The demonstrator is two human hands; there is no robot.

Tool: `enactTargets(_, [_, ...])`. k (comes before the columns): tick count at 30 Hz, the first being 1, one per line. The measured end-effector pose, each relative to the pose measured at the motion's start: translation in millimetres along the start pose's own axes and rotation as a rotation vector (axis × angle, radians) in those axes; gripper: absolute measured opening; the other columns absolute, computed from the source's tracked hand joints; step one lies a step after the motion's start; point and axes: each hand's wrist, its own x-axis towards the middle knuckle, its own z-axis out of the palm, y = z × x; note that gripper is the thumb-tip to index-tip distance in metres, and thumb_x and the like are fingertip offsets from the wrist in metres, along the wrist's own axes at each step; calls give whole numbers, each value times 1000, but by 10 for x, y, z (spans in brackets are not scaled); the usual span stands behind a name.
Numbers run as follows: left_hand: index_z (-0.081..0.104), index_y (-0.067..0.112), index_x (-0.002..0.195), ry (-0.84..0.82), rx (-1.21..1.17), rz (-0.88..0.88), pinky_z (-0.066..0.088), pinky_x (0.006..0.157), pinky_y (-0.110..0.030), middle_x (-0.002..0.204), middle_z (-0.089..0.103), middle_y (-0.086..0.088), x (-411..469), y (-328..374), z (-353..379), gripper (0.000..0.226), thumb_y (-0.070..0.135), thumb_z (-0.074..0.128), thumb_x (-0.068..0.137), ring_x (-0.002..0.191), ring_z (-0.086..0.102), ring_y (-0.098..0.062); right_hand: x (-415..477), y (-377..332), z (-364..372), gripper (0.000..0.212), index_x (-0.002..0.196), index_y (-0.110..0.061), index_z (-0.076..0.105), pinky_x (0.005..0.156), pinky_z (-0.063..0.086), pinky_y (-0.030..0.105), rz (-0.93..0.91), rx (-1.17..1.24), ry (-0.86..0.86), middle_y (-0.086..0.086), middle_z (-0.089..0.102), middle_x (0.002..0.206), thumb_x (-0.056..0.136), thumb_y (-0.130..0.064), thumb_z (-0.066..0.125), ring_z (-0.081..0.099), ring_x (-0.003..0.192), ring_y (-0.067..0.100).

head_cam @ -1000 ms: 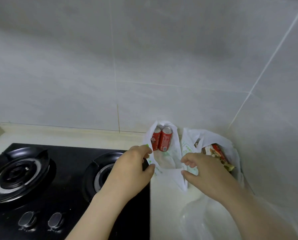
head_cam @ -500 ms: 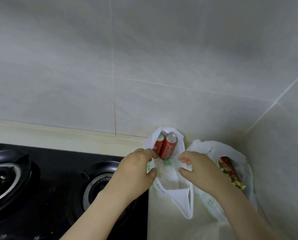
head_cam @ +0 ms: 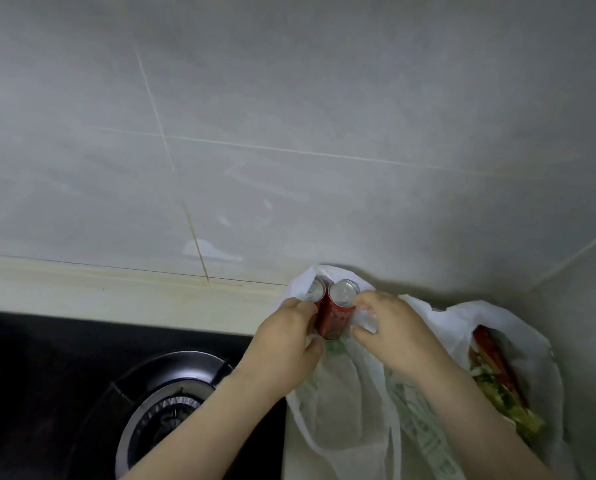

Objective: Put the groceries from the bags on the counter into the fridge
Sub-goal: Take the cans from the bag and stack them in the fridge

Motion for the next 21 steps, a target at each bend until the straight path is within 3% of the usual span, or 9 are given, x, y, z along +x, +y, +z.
enactTargets(7, [50, 16, 130, 85, 19, -32, 46, 90, -31, 131, 50, -3, 245, -195, 96, 49, 21, 62, 83, 112, 56, -23, 263, 98, 202, 51, 129, -26, 51, 88, 46, 33, 1, 62, 74, -1, 54, 127, 80, -23, 65, 58, 110, 22])
enactTargets(15, [48, 20, 131, 93, -20, -38, 43, 92, -24, 129, 52, -1, 547, -364, 126, 61, 28, 71, 75, 115, 54, -18, 477, 147, 272, 60, 125, -33, 48, 79, 42, 26, 14, 164, 96, -8, 49, 124, 71, -25, 74, 52, 112, 13])
enactTargets(18, [50, 25, 128, 34, -131, -79, 40, 92, -20, 124, 52, 3, 648, -448, 148, 66, 27, 78, 68, 112, 53, -13, 551, 182, 288, 68, 127, -33, 47, 85, 46, 30, 27, 183, 65, -9, 49, 127, 66, -30, 78, 51, 115, 12])
enactTargets(21, [52, 29, 126, -6, -189, -89, 43, 94, -24, 121, 54, 6, 723, -544, 230, 71, 29, 81, 60, 112, 53, -10, 587, 223, 325, 69, 124, -37, 48, 90, 46, 31, 21, 193, 52, -13, 49, 128, 62, -33, 79, 50, 119, 11])
